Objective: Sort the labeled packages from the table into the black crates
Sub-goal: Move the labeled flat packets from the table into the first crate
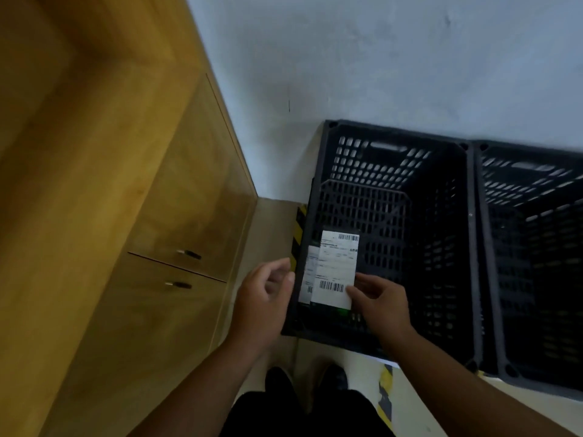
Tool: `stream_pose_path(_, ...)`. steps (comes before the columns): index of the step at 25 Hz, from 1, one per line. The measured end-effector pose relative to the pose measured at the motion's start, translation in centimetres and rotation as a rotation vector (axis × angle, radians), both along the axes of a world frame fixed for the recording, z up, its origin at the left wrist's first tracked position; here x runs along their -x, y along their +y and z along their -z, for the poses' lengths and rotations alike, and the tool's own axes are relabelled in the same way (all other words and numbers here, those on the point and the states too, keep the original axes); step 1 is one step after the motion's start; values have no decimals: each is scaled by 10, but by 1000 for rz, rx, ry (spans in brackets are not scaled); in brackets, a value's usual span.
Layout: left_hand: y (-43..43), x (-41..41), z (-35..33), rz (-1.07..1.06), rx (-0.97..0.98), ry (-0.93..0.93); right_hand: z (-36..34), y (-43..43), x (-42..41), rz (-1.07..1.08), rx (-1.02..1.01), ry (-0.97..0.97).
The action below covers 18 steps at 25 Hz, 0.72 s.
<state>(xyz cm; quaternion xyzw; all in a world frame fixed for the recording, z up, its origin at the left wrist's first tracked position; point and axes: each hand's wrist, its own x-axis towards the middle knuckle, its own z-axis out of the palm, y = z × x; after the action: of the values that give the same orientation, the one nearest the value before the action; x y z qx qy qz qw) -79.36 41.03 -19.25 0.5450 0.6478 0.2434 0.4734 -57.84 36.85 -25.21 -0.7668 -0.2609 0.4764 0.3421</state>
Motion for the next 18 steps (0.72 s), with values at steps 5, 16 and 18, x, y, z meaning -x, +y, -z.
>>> stream_pose_path(5,10,0,61,-43,38,10,74,11,3,-64,113,-45)
stream_pose_path(16,10,9,87,-93,117,38,113,27,10,-349,259,25)
stream_pose_path(18,8,11,81,-88,121,42,108,28,9,-376,297,49)
